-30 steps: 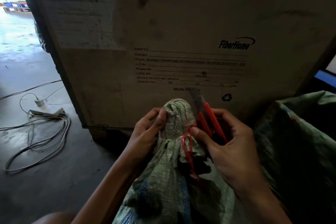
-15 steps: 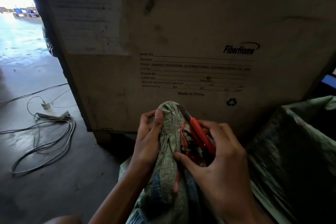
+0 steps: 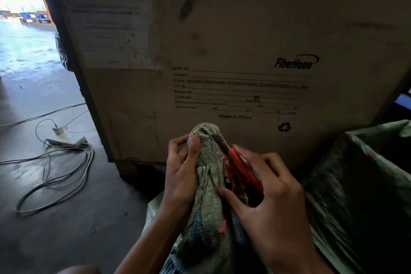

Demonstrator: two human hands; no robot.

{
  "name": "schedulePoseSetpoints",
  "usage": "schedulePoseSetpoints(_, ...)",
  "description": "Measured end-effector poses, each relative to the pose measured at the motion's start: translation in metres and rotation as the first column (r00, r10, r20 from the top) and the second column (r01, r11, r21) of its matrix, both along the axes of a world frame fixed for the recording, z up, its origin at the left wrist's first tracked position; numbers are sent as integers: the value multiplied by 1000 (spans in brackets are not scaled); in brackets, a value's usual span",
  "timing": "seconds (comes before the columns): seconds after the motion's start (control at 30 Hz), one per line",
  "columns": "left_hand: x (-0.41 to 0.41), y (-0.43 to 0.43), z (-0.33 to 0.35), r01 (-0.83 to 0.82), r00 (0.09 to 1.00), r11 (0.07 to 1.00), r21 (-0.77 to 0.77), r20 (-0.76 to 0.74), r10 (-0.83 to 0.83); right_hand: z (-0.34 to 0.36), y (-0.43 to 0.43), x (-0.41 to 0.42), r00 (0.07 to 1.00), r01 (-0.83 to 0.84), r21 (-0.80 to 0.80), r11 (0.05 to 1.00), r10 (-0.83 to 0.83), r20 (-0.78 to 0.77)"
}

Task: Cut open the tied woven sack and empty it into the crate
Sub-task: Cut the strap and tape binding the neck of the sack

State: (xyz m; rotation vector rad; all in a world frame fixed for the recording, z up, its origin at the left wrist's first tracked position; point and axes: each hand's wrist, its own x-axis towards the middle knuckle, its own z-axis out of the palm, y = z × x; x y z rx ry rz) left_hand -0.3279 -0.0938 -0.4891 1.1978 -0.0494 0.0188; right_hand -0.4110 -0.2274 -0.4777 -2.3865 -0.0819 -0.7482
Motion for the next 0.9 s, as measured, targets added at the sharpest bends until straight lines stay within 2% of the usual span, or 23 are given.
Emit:
schedulePoseSetpoints(0.5, 1, 2, -1, -10, 997, 1000, 29, 73, 7, 3, -2, -1, 999, 26, -34, 999, -28, -43)
schedulePoseSetpoints(0.9, 4, 2, -7, 8, 999, 999, 34, 43, -10, 6, 0, -3, 996, 28, -89, 996, -35, -79)
